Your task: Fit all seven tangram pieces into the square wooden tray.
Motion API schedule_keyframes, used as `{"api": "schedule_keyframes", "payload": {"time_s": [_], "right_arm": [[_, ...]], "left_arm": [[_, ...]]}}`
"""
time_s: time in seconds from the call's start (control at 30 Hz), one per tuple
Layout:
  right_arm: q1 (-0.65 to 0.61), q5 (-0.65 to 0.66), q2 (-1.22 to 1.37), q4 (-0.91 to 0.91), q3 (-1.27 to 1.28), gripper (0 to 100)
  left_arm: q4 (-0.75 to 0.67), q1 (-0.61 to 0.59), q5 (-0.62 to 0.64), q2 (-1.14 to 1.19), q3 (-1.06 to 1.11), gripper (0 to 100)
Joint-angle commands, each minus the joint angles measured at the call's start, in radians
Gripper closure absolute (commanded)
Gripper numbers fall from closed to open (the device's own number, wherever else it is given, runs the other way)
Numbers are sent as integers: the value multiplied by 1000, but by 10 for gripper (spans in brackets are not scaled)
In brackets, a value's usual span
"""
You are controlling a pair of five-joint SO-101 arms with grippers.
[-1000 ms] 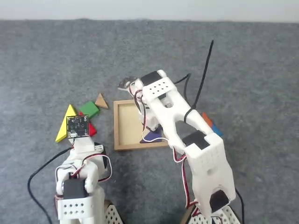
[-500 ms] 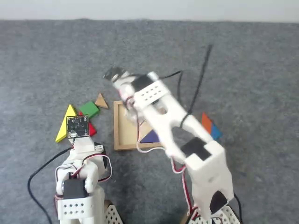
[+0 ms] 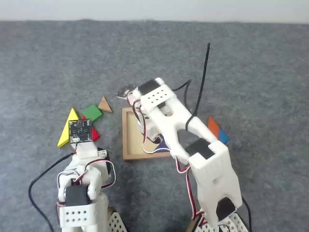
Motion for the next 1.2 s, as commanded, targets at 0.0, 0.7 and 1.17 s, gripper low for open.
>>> {"api": "schedule_keyframes", "payload": {"time_s": [0.0, 0.7, 1.17], "right_arm": [[13, 18, -19, 47, -118, 932], [404, -121, -974, -41, 529, 887], [530, -390, -1035, -774, 1125, 664]], "left_arm": [[-2, -2, 5, -21, -15, 985], [-2, 0, 5, -21, -15, 985], [-2, 0, 5, -21, -15, 985]]}}
